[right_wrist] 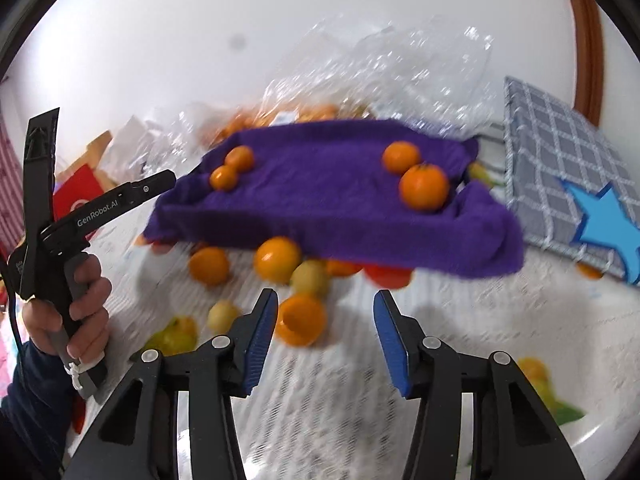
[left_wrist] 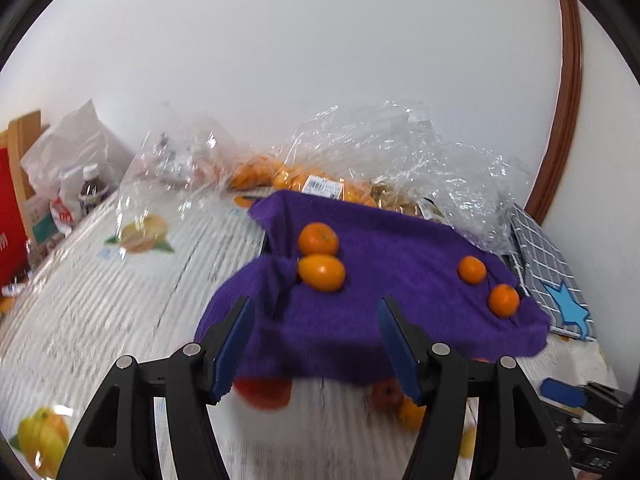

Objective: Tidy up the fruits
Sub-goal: 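Grasp an orange with the right tool while the left tool grasps a small red fruit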

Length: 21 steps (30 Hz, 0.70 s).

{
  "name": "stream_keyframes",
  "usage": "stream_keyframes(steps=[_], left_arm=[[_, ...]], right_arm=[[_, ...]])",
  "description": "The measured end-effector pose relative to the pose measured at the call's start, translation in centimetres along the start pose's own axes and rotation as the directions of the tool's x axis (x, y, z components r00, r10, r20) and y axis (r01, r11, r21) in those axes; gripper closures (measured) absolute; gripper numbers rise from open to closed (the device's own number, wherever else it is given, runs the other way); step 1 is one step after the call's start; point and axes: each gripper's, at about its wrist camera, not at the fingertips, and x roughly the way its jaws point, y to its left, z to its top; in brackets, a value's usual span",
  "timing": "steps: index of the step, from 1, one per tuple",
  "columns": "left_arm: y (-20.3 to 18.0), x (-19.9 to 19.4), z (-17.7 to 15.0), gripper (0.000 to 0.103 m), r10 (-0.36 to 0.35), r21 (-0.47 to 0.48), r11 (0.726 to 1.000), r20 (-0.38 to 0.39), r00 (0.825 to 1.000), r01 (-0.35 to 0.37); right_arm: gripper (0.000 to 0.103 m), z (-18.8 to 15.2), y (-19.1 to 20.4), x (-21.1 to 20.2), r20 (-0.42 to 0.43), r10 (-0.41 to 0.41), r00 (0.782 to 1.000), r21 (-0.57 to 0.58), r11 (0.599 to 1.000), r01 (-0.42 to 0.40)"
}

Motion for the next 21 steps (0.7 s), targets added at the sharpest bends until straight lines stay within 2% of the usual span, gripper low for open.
stream_keyframes(steps=[5,7,8,15,18,21], left_arm=[[1.0,-1.4,-1.0,0.041,-0.016,-0.028,0.999,-0.011,1.0,0.015],[1.0,-1.4,-1.4,0.041,-0.039,-0.025,0.999,-0.034,0.999,0.038],[0.8,-1.2,-1.5,0.041,-0.049,-0.021,0.999,-0.045,0.998,0.048],[-0.4,0.0,-2.1,0.043,-0.107,0.017,0.994,-0.146,0.984,0.11],[-1.1,0.6,-2.4,0.049,-0.093,0.046,0.994,-0.185,0.978,0.103],[-1.4,1.6,-2.7,0.053,-0.088,0.049,0.993,-0.243,0.966,0.103]], right_arm=[[0.055,-0.5,1.1,1.6,-0.051,0.005,0.999,-0.009,1.0,-0.005],[0.068,-0.7,1.2,2.3,-0.084,-0.002,0.996,-0.015,1.0,0.001],[0.07,-0.7,1.1,2.6,-0.099,0.004,0.995,-0.015,1.0,-0.005],[0.07,-1.5,0.2,0.4,-0.029,-0.042,0.999,-0.036,0.999,0.041],[0.07,-1.8,-1.2,-0.7,-0.003,-0.068,0.998,-0.024,0.997,0.068],[0.07,-1.8,-2.4,-1.3,0.012,-0.08,0.997,-0.001,0.997,0.08]])
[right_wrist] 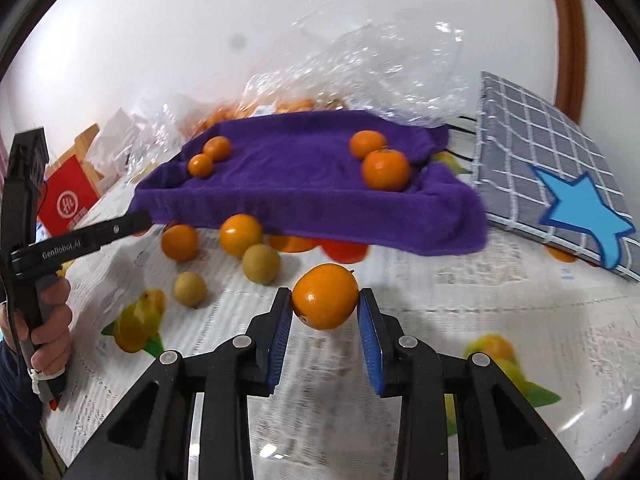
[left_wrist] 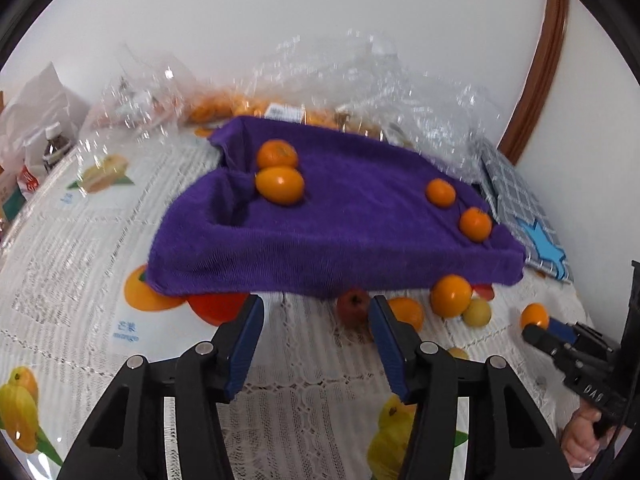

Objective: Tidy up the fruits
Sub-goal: 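Grasp an orange with the right tool while the left tool grasps a small red fruit, then lift both held fruits and carry them over the purple towel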

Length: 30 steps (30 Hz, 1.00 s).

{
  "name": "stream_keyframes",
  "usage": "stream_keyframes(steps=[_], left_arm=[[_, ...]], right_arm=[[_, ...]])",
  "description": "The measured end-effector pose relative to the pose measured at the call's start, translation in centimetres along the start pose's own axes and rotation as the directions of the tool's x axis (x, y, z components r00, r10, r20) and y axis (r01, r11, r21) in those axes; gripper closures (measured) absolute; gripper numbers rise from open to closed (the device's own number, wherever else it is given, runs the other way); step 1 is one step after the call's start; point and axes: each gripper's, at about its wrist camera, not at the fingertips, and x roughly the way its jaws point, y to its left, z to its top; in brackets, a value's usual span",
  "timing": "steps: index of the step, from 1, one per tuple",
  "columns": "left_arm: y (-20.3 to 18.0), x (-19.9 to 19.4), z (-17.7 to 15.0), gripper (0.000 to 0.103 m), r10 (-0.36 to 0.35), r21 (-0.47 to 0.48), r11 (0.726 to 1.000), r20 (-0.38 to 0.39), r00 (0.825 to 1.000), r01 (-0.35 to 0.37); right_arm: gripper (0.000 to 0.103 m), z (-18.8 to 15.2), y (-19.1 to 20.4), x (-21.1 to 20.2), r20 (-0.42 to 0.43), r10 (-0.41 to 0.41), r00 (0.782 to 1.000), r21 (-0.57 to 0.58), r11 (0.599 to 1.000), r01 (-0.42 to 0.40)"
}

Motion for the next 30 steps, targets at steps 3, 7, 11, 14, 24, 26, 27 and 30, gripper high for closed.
stream_keyframes(steps=[3,7,11,14,24,26,27,30], left_arm=[[-0.2,1.0,0.0,0.063,0.007,0.004,1.0,-0.055,0.998,-0.007],[-1.2,1.2,-0.3,0.064,-0.013,0.053,0.998,-0.07,0.997,0.016],[-2.3,1.6,-0.2,0.064,0.003,0.104,0.995,-0.081,0.997,0.005],[-3.3,2.1,0.0,0.064,0.012,0.13,0.992,-0.088,0.996,-0.001],[-3.6,2.3,0.4,0.081,0.015,0.096,0.995,-0.064,0.998,-0.009],[-3.4,2.0,0.5,0.081,0.007,0.083,0.997,-0.043,0.999,-0.003],[-3.1,1.7,0.5,0.081,0.006,0.071,0.998,-0.029,1.0,-0.003],[-2.5,1.2,0.6,0.081,0.007,0.036,0.999,-0.001,1.0,-0.007]], right_arm=[[0.07,0.1,-1.0,0.5,-0.023,0.044,0.999,0.046,0.998,-0.043],[0.07,0.0,-1.6,0.3,-0.014,0.052,0.999,0.074,0.996,-0.051],[0.07,0.0,-1.3,0.7,-0.029,0.06,0.998,0.061,0.996,-0.058],[0.07,0.0,-1.0,0.7,-0.036,0.068,0.997,0.044,0.997,-0.066],[0.07,-0.1,-1.2,0.8,-0.038,0.067,0.997,0.052,0.996,-0.065],[0.07,-0.1,-1.0,0.7,-0.034,0.066,0.997,0.044,0.997,-0.064],[0.07,-0.1,-1.0,0.7,-0.034,0.066,0.997,0.043,0.997,-0.064],[0.07,-0.1,-1.1,0.5,-0.025,0.063,0.998,0.047,0.997,-0.062]])
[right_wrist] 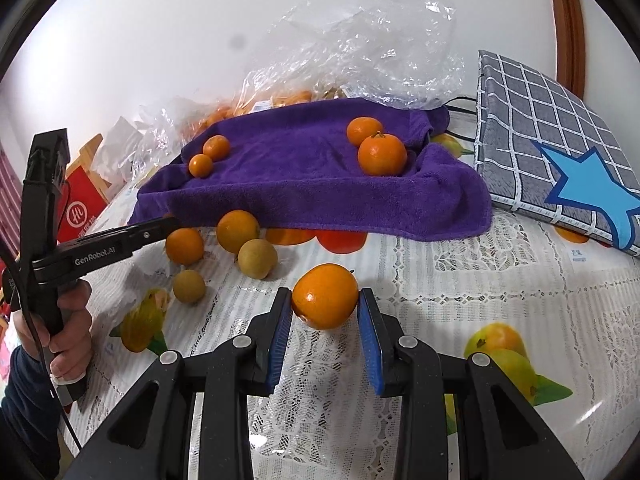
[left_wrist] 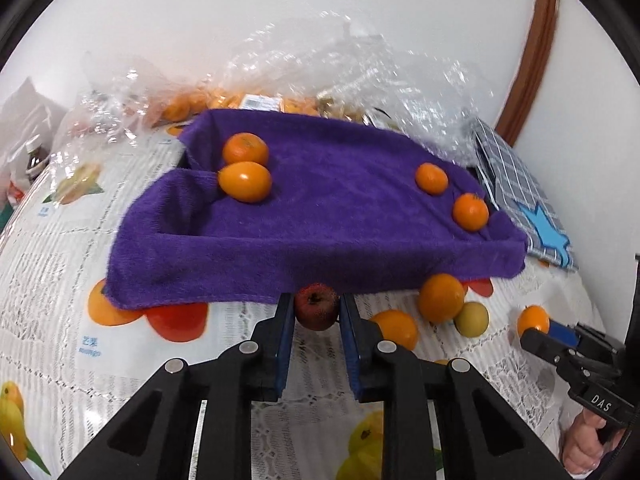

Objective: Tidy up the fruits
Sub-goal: 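Lift both held fruits and carry them over the purple towel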

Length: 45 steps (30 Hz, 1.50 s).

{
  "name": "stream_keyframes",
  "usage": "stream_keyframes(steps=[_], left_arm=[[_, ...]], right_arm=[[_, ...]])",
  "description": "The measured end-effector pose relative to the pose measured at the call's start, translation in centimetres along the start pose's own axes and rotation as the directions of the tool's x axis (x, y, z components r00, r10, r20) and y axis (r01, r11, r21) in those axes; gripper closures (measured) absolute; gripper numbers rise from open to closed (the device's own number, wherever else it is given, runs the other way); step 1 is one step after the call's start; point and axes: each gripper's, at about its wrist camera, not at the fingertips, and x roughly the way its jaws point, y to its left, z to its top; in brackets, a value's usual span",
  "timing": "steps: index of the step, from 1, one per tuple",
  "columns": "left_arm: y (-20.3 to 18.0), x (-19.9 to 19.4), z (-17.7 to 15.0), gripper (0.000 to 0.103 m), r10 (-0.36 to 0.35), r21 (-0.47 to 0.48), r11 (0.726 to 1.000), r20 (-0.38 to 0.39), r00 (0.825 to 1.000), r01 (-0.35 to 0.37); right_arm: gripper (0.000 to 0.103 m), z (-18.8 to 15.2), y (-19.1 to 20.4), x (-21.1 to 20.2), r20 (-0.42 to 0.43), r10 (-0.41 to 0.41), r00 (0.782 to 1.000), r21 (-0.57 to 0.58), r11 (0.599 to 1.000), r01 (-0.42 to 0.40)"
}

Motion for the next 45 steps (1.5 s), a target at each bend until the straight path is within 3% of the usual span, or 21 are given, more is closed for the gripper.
stream_keyframes(steps=[6,18,32,39,45], left_arm=[[0.9,-0.2,-0.1,0.081,0.007,-0.042,0.999,0.008,1.0,-0.007],[0.4,-1.1,-0.4,0.081,0.02,-0.016,1.0,0.045,0.999,-0.019],[-0.2,-2.7,-0.6,0.081,0.04,0.022,0.999,0.111,0.993,-0.043],[2.2,-3.1,0.3,0.081,0.097,-0.075,0.993,0.128,0.987,-0.088],[4.8,-3.2,2.2,0.081,0.091,-0.173,0.982,0.115,0.989,-0.07]], right_arm=[[0.07,0.0,-0.1,-0.5,0.021,-0.003,1.0,0.01,1.0,0.002],[0.07,0.2,-0.8,-1.0,0.037,-0.01,0.999,0.047,0.999,0.008],[0.07,4.2,-1.0,-2.7,0.099,-0.03,0.995,0.054,0.998,0.025],[0.07,6.6,-0.1,-1.8,0.124,-0.019,0.992,0.004,1.0,0.019],[0.07,9.0,-0.4,1.5,0.062,-0.03,0.998,0.013,0.999,0.03]])
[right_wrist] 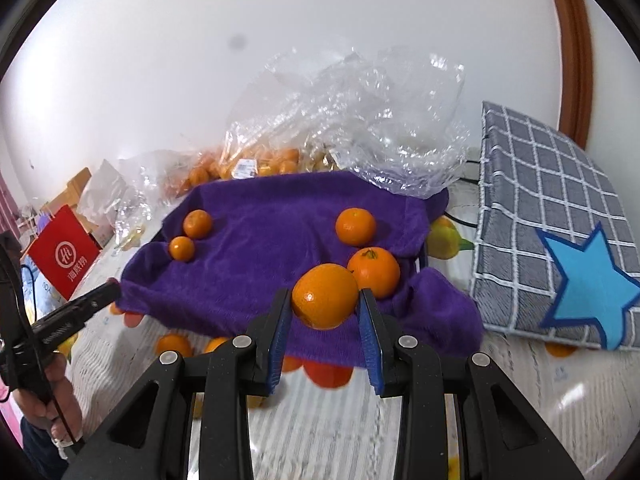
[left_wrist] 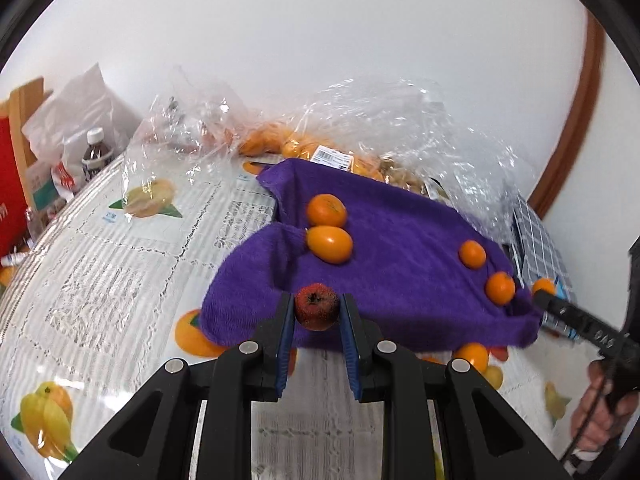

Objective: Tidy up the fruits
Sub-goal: 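Lift both held fruits and carry them over the purple towel, then open the right tool to drop the orange onto the towel while the left tool releases the red fruit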

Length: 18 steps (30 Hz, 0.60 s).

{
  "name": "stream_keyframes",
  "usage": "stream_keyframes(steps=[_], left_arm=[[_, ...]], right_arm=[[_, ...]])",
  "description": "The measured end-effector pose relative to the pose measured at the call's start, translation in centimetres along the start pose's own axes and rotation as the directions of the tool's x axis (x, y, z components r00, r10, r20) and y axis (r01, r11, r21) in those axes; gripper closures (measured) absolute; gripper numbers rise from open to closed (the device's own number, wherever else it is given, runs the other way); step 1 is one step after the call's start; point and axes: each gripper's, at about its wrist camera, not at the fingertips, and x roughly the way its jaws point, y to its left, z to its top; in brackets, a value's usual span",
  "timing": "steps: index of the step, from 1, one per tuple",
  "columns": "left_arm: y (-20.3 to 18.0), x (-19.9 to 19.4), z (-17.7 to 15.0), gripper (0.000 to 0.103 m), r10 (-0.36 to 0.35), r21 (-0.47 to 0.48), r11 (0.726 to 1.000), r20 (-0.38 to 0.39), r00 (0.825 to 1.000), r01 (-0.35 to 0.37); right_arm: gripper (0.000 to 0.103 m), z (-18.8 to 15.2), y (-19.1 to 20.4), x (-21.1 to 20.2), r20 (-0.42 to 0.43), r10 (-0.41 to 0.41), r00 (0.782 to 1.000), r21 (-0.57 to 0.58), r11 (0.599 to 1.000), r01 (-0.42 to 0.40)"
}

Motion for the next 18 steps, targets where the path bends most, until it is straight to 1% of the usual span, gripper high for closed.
stream_keyframes(steps=[2,4,6,8,11,16,18], left_arm=[[-0.1,0.5,1.6,0.081,-0.01,-0.004,1.0,-0.01,1.0,0.01],[-0.8,1.4,3.0,0.081,-0.024,0.019,1.0,-0.01,1.0,0.024],[-1.4,2.6,4.1,0.081,-0.024,0.04,0.999,-0.018,1.0,0.025],[-1.7,4.1,4.5,0.081,-0.026,0.051,0.998,-0.047,0.999,0.028],[-1.1,6.4,4.5,0.081,-0.018,0.03,0.999,-0.109,0.994,0.021],[-0.6,7.4,3.6,0.081,-0.014,0.038,0.999,-0.142,0.99,0.019],[-0.8,7.7,3.4,0.081,-0.001,0.052,0.999,-0.156,0.988,0.009]], right_arm=[[0.07,0.9,0.2,1.2,-0.029,0.002,1.0,-0.007,1.0,-0.003],[0.07,1.6,0.7,2.0,-0.038,-0.004,0.999,-0.033,0.999,0.003],[0.07,2.0,1.2,2.7,-0.042,0.004,0.999,-0.053,0.999,-0.007],[0.07,2.3,1.7,4.1,-0.066,0.029,0.997,-0.07,0.997,-0.033],[0.07,2.4,2.2,6.0,-0.096,0.029,0.995,-0.083,0.996,-0.037],[0.07,1.9,2.4,8.0,-0.122,0.029,0.992,-0.076,0.996,-0.039],[0.07,1.7,2.5,8.2,-0.116,0.017,0.993,-0.087,0.996,-0.027]])
